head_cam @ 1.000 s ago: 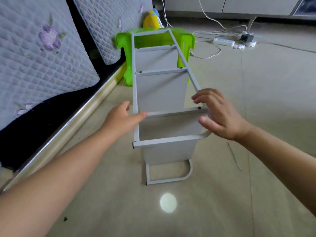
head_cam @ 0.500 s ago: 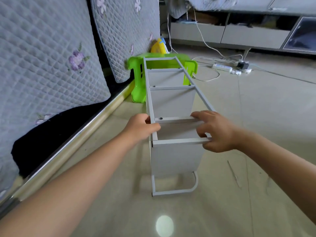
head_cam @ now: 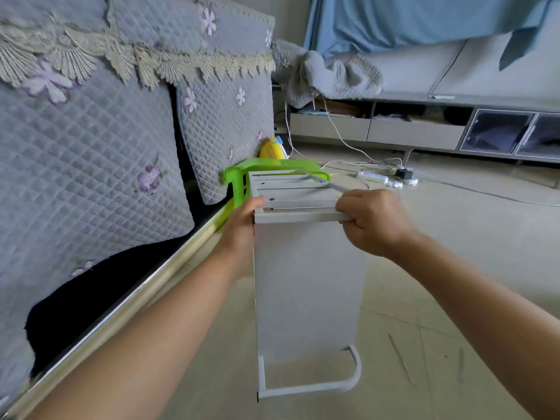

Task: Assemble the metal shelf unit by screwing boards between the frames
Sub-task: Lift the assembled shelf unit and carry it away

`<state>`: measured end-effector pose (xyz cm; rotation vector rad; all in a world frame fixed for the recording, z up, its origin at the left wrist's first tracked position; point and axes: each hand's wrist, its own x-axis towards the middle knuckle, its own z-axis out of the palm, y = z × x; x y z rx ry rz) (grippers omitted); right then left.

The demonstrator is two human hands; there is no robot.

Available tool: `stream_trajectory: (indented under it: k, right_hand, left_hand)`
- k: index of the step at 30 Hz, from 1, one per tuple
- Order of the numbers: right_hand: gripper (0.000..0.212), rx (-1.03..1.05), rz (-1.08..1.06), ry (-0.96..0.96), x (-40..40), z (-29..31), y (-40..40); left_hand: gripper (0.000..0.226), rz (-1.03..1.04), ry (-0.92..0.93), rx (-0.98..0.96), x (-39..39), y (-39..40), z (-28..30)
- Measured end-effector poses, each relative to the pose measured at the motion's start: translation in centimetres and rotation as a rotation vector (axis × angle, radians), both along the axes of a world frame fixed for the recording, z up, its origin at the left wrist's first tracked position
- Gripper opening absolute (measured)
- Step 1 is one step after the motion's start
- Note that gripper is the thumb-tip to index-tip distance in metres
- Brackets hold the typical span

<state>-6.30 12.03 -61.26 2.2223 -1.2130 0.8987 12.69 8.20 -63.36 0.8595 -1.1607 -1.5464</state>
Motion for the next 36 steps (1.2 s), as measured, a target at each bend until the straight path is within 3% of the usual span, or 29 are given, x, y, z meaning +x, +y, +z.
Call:
stream_trajectory:
  k: [3,6,10,15,20,24,28,32,36]
  right_hand:
    - [0.017,-0.076,-0.001,-0.005,0.1,3.2,-0.9]
    - [0.01,-0.145,-0.057,-0.059,-0.2,5.5,-1.9]
    - [0.025,-0.002,-0.183,-0.129,-0.5,8.4,-4.0]
    - [0.015,0.14,-0.234,-0.147,-0.3,11.5,-6.8]
    - [0.036,0.235,-0.319,-0.223,-1.0,13.6,-9.3]
    - [0.036,0.377,-0.379,-0.276,-1.7,15.9,-10.2]
    - [0.034,0.54,-0.459,-0.315,-2.8,19.4,-10.6]
    - [0.031,0.713,-0.509,-0.344,-3.4,22.2,-10.5]
    - [0.026,0.908,-0.565,-0.367,-3.2,25.0,-9.5]
  left_hand:
    - [0.041,0.035,0.106,0.017,-1.2,-0.8,3.0]
    - [0.061,0.041,0.128,0.004,-2.1,-1.7,6.0]
    - [0.047,0.046,0.094,0.017,-2.8,-5.1,8.6]
    - [0.037,0.025,0.005,-0.02,-2.9,-8.7,11.0]
    - [0.037,0.016,-0.041,0.002,-4.0,-12.3,13.6]
    - [0.051,-0.01,-0.105,0.071,-4.9,-14.7,16.0]
    - [0.035,-0.053,-0.186,0.163,-6.6,-15.9,19.6]
    - [0.06,-0.119,-0.22,0.316,-7.5,-15.4,22.3]
    - [0.03,-0.131,-0.311,0.516,-7.3,-14.6,23.9]
